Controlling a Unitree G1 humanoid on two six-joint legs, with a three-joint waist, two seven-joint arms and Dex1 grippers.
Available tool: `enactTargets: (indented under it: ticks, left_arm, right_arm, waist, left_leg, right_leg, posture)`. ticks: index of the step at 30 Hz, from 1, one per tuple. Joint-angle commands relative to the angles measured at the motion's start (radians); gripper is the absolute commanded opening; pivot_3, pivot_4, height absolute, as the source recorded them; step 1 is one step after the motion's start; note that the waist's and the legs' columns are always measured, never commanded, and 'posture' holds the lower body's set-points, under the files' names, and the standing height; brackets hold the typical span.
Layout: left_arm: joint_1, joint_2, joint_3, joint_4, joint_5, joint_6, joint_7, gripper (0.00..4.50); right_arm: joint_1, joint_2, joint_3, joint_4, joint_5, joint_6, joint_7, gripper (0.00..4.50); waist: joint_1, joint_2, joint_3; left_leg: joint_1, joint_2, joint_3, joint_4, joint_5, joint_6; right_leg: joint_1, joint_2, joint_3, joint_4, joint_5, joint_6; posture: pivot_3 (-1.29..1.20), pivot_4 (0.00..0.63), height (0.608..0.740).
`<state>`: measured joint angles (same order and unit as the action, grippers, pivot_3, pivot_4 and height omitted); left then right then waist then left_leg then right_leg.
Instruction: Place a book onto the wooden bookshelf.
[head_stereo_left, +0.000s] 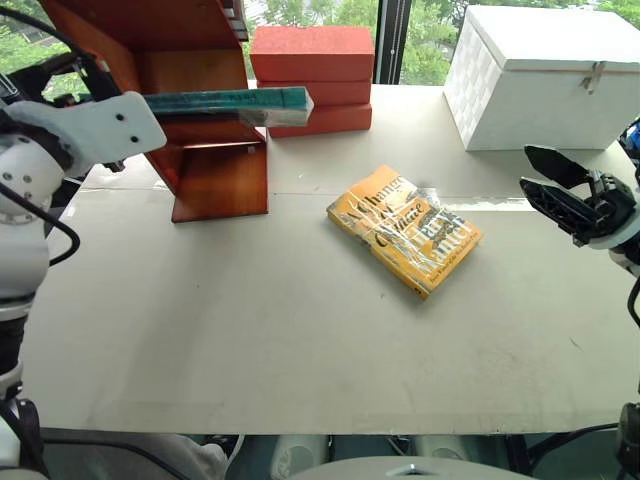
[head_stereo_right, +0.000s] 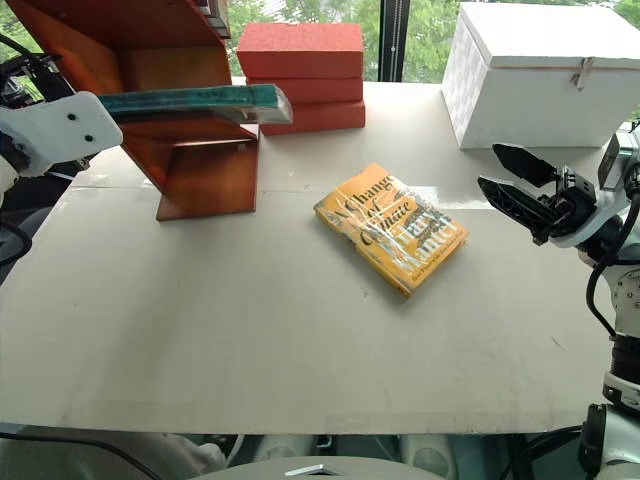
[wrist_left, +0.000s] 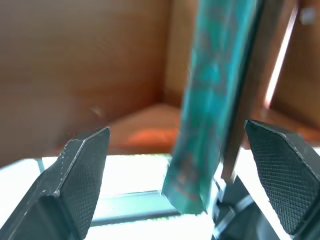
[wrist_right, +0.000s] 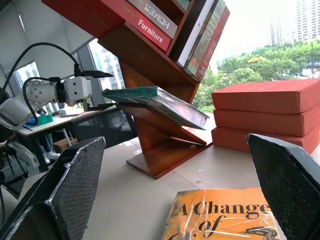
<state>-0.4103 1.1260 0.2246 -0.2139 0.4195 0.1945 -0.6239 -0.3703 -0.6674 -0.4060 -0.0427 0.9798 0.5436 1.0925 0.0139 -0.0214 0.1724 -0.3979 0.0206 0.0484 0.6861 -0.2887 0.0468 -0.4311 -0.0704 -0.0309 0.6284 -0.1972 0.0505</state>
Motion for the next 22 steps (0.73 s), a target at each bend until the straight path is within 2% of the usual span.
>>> enactTargets:
  ticks: [1, 5, 7, 10, 14, 16, 18, 22]
  left_arm:
    - [0.058, -0.095, 0.072, -0.077, -0.087, -0.091, 0.069, 4.42]
    - [0.139, -0.272, 0.089, -0.168, -0.278, -0.135, 0.057, 4.42]
    - [0.211, -0.353, 0.050, -0.224, -0.381, -0.137, 0.021, 4.42]
    - [0.380, -0.527, -0.073, -0.303, -0.570, 0.005, -0.011, 4.42]
    - [0.486, -0.617, -0.155, -0.297, -0.608, 0.114, 0.004, 4.42]
    - [0.532, -0.659, -0.195, -0.277, -0.643, 0.161, 0.009, 4.42]
    - [0.558, -0.677, -0.223, -0.256, -0.642, 0.164, 0.006, 4.42]
    - [0.550, -0.686, -0.238, -0.201, -0.626, 0.136, 0.011, 4.42]
  right_arm:
    - [0.068, -0.007, -0.027, -0.048, -0.020, -0.027, 0.016, 4.50]
    - [0.177, -0.022, -0.018, -0.041, -0.113, -0.100, 0.054, 4.50]
    - [0.233, -0.025, 0.001, -0.021, -0.203, -0.184, 0.073, 4.50]
    - [0.338, -0.022, 0.055, 0.069, -0.408, -0.395, 0.080, 4.50]
    - [0.395, 0.011, 0.067, 0.138, -0.514, -0.551, 0.031, 4.50]
    - [0.432, 0.030, 0.072, 0.158, -0.557, -0.618, 0.009, 4.50]
    - [0.463, 0.046, 0.074, 0.160, -0.571, -0.652, -0.009, 4.50]
    - [0.498, 0.062, 0.075, 0.147, -0.567, -0.661, -0.024, 4.50]
  waist:
    - [0.003, 0.000, 0.000]
    - [0.001, 0.000, 0.000]
    - [0.001, 0.000, -0.001]
    - [0.000, 0.003, -0.007]
    - [-0.002, 0.005, -0.009]
    - [-0.001, 0.008, -0.011]
    - [-0.002, 0.008, -0.013]
    - [0.000, 0.009, -0.013]
  left_leg:
    - [0.000, 0.000, 0.000, 0.000, 0.000, 0.000]
    - [-0.001, 0.000, 0.000, 0.002, 0.000, 0.000]
    - [0.000, 0.000, 0.001, 0.002, 0.000, 0.000]
    - [0.002, 0.000, 0.001, 0.002, 0.000, 0.001]
    - [0.003, 0.000, 0.002, 0.002, -0.002, 0.003]
    - [0.012, 0.000, 0.001, 0.002, -0.001, 0.002]
    - [0.025, 0.002, 0.001, 0.000, -0.001, 0.002]
    - [0.024, 0.003, 0.001, 0.000, -0.001, 0.002]
  right_leg:
    - [0.000, 0.000, 0.000, 0.000, 0.000, 0.000]
    - [0.000, -0.001, 0.000, 0.001, 0.000, 0.000]
    - [0.001, -0.001, 0.002, 0.000, 0.001, 0.001]
    - [0.002, -0.001, 0.003, 0.000, 0.001, 0.001]
    - [0.002, 0.001, 0.004, 0.001, 0.001, 0.001]
    - [0.008, 0.004, 0.003, 0.002, 0.003, -0.003]
    - [0.021, 0.005, 0.003, 0.000, -0.002, -0.003]
    - [0.021, 0.005, 0.004, 0.000, -0.002, -0.003]
  posture:
    - [0.00, 0.150, 0.740]
    - [0.00, 0.150, 0.740]
    - [0.00, 0.150, 0.740]
    - [0.00, 0.150, 0.740]
    - [0.00, 0.150, 0.740]
    - [0.00, 0.150, 0.740]
    - [0.00, 0.150, 0.740]
    - [0.00, 0.150, 0.740]
